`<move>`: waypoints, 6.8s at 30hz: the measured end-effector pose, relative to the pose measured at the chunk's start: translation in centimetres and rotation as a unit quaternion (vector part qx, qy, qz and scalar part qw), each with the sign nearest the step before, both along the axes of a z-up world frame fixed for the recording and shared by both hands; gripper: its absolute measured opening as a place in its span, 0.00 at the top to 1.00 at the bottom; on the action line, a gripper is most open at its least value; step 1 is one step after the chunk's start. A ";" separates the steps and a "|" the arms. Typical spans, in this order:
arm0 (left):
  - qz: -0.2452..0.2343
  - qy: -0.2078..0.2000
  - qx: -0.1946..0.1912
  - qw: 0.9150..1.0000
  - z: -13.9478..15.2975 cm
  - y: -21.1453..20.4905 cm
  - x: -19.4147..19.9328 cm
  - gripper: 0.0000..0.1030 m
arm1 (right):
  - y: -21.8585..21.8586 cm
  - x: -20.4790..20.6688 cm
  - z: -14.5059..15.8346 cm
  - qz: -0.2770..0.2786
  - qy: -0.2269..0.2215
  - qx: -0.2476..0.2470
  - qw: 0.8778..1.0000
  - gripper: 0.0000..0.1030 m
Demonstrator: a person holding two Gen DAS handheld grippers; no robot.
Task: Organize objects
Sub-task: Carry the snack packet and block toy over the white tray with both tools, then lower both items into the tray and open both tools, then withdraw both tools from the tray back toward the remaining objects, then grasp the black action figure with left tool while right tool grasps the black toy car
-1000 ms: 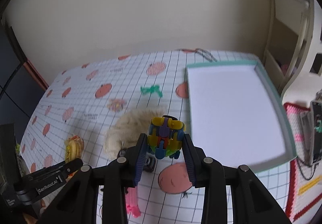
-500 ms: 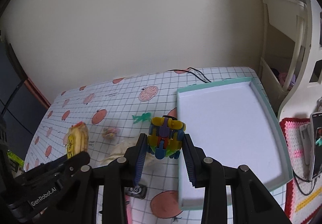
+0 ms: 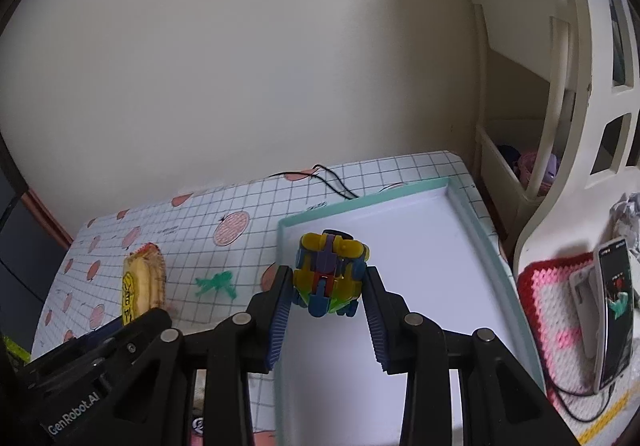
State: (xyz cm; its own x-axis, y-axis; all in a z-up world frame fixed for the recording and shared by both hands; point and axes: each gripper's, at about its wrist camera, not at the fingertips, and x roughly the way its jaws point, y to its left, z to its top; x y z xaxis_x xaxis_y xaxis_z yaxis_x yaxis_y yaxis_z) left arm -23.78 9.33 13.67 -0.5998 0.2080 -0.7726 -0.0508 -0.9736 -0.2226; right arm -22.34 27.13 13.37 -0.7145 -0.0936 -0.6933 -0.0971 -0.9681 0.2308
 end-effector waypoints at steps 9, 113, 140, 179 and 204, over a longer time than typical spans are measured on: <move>-0.031 0.001 -0.014 0.999 -1.4 4.7 -2.6 0.62 | 2.8 -2.0 -2.4 -0.007 -0.014 0.008 1.000 0.63; 0.065 -0.059 -0.081 0.993 -8.4 5.0 -7.5 0.00 | 6.3 -4.1 -7.8 -0.011 -0.075 0.038 0.996 0.01; 0.044 -0.056 -0.038 0.997 -6.2 2.4 -4.9 0.00 | 5.0 -3.0 -5.6 0.025 -0.072 0.067 0.995 0.00; 0.068 -0.093 -0.028 0.993 -6.6 -10.8 11.6 0.00 | -10.5 3.2 -3.6 0.251 -0.060 0.029 0.966 0.00; 0.010 -0.123 -0.076 0.989 -9.1 -7.0 10.4 0.01 | -14.6 3.6 -8.2 0.309 -0.108 0.023 0.945 0.12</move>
State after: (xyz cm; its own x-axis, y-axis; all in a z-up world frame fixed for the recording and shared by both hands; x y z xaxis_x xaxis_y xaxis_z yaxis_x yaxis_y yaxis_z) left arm -13.37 2.32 4.56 -0.3919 0.0685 -0.9174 0.0068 -0.9970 -0.0773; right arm -18.77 12.50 5.12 -0.3747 -0.4125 -0.8303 0.4507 -0.8637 0.2257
